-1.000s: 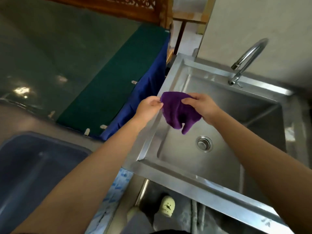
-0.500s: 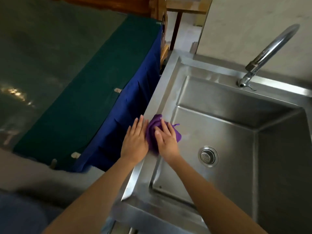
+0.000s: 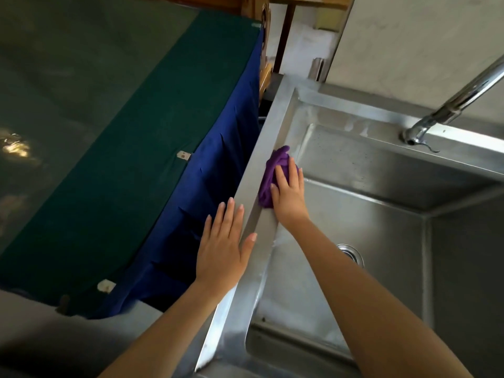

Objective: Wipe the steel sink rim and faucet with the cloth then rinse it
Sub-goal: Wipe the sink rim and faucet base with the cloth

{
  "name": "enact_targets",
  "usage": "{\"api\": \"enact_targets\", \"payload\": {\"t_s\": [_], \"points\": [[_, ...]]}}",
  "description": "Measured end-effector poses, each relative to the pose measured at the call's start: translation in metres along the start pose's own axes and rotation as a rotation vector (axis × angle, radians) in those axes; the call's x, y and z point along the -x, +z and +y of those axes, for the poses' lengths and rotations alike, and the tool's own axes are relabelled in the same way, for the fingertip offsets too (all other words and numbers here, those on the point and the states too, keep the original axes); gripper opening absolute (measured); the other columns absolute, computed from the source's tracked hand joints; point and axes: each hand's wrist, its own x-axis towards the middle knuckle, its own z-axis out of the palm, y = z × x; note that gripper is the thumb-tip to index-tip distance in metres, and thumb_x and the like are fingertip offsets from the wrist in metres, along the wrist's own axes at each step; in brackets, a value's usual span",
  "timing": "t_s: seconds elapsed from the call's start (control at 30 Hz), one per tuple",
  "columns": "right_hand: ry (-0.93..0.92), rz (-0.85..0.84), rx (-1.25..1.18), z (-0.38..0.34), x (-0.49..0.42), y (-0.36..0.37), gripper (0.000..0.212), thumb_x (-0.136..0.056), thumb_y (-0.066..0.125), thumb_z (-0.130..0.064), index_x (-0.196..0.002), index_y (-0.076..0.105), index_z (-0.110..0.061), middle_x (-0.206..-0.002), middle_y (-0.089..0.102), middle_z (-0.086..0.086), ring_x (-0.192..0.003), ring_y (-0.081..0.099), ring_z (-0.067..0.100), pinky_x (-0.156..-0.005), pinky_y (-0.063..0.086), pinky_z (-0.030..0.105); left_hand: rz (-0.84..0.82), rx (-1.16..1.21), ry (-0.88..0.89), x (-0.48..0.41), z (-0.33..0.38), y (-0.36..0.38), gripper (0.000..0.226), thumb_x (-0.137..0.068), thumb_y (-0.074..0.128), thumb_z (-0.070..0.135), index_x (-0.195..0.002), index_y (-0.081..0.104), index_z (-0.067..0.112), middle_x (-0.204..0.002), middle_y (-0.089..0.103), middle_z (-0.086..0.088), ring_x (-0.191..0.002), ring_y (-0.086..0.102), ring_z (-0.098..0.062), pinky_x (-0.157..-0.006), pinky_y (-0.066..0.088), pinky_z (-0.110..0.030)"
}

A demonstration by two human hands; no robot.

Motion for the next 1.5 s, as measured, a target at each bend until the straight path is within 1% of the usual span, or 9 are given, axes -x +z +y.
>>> {"api": "enact_targets", "payload": {"t_s": [0.27,0.37,0.4,0.5,0.63,0.77,0.9,1.2,1.5], "points": [[0.11,0.158,-0.196,-0.003,-0.013,-0.019,0.046,-0.093,0.035,0.002,-0.133,0.049,-0.014,-0.158,0.018,0.003,-0.137,0.036,0.027,-0.107,0.038,0.03,0.048,0.04,0.022,-0.055,0.008,0.0,0.07,-0.089,-0.011,0.056,-0.147,-0.001,0.019,-0.159,0.001,-0.004,-0.146,-0.004,-0.019,-0.117,-0.001,-0.036],[0.107,0.224,-0.276,0.003,-0.011,-0.041,0.039,-0.098,0.034,-0.006,-0.134,0.049,-0.012,-0.157,0.021,0.006,-0.139,0.033,0.023,-0.093,0.027,0.002,0.046,0.042,0.025,-0.054,0.007,0.001,0.072,-0.088,-0.012,0.057,-0.148,0.0,0.018,-0.159,0.001,-0.004,-0.146,-0.003,-0.019,-0.118,0.003,-0.038],[0.093,0.243,-0.279,0.005,-0.016,-0.049,0.039,-0.099,0.034,-0.008,-0.135,0.047,-0.011,-0.157,0.02,0.007,-0.141,0.03,0.023,-0.095,0.021,0.001,0.042,0.043,0.026,-0.054,0.007,0.001,0.072,-0.088,-0.012,0.057,-0.148,0.0,0.018,-0.159,0.002,-0.004,-0.146,-0.003,-0.02,-0.118,0.003,-0.038],[0.04,0.186,-0.218,0.007,-0.056,-0.066,0.04,-0.1,0.035,-0.014,-0.139,0.041,-0.011,-0.158,0.017,0.009,-0.143,0.026,0.026,-0.115,0.021,0.024,0.036,0.049,0.026,-0.055,0.008,-0.001,0.074,-0.088,-0.012,0.058,-0.148,0.003,0.017,-0.159,0.004,-0.004,-0.146,0.0,-0.021,-0.119,0.007,-0.04],[-0.036,-0.051,0.069,0.01,-0.109,-0.041,0.052,-0.098,0.027,-0.038,-0.145,0.027,-0.014,-0.159,0.008,0.011,-0.146,0.006,0.032,-0.119,0.009,0.047,0.018,0.037,0.014,-0.056,0.008,-0.002,0.073,-0.091,-0.008,0.057,-0.148,0.007,0.014,-0.158,0.011,-0.007,-0.146,0.009,-0.024,-0.118,0.017,-0.044],[-0.032,0.03,0.172,0.02,-0.103,-0.019,0.065,-0.09,0.012,-0.049,-0.148,0.019,-0.019,-0.159,0.006,0.01,-0.147,-0.001,0.029,-0.12,-0.001,0.044,0.009,0.02,0.011,-0.057,0.009,-0.004,0.07,-0.094,0.001,0.055,-0.146,0.02,0.01,-0.154,0.025,-0.011,-0.142,0.025,-0.029,-0.112,0.03,-0.048],[-0.021,0.016,0.032,0.018,-0.063,-0.013,0.053,-0.098,0.029,-0.037,-0.147,0.023,-0.018,-0.16,-0.003,0.005,-0.146,-0.012,0.029,-0.12,-0.002,0.039,0.006,0.02,0.013,-0.056,0.011,-0.005,0.071,-0.095,0.002,0.055,-0.146,0.021,0.01,-0.154,0.026,-0.012,-0.141,0.027,-0.029,-0.111,0.03,-0.048],[-0.057,0.009,-0.087,0.008,0.018,0.004,0.053,-0.096,0.044,-0.03,-0.145,0.028,-0.021,-0.16,-0.004,-0.002,-0.146,-0.013,0.022,-0.115,-0.002,0.026,-0.017,0.101,0.042,-0.054,0.007,-0.005,0.079,-0.08,-0.021,0.066,-0.144,-0.01,0.02,-0.155,-0.012,-0.001,-0.145,-0.01,-0.017,-0.118,0.002,-0.036],[0.057,-0.049,-0.042,0.014,-0.078,-0.024,0.054,-0.099,0.034,-0.033,-0.149,0.017,-0.022,-0.16,-0.008,0.001,-0.146,-0.013,0.028,-0.119,0.0,0.04,-0.015,0.109,0.047,-0.055,0.007,-0.004,0.08,-0.082,-0.016,0.066,-0.145,-0.008,0.017,-0.158,-0.007,-0.004,-0.146,-0.005,-0.02,-0.118,0.006,-0.037]]}}
